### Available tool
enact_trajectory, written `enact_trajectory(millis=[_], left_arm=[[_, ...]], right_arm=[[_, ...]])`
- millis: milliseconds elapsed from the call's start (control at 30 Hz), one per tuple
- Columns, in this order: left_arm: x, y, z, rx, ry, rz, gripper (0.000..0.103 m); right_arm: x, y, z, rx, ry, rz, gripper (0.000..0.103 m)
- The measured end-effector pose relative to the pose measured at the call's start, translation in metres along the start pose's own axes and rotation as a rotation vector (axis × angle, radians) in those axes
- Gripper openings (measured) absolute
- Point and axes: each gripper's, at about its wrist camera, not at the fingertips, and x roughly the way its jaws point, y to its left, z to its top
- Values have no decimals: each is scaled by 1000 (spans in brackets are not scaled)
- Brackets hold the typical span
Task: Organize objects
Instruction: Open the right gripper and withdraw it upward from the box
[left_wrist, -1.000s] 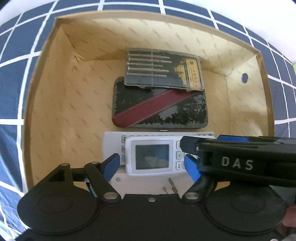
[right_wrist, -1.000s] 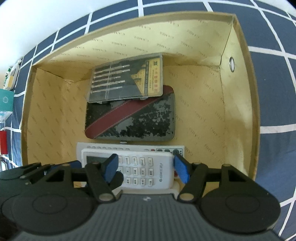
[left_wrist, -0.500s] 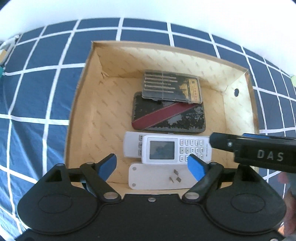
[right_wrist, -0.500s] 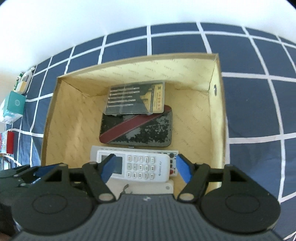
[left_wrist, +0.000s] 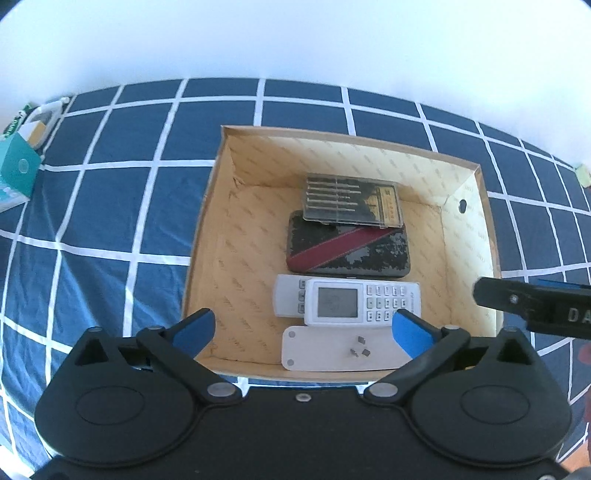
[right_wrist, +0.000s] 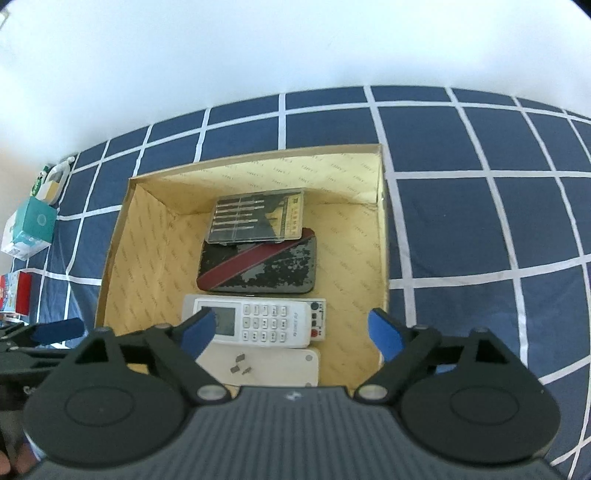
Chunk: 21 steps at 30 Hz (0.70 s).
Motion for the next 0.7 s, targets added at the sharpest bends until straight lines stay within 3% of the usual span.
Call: enact_trajectory(millis=[233,700], left_arm=[[-15,4,-7,8,-22,18,103],[-30,11,-16,19,-52,51,103]], right_arm=[[-15,-2,-13,-5,-17,-28,103],[-23,-9,-36,12,-8,-61,103]])
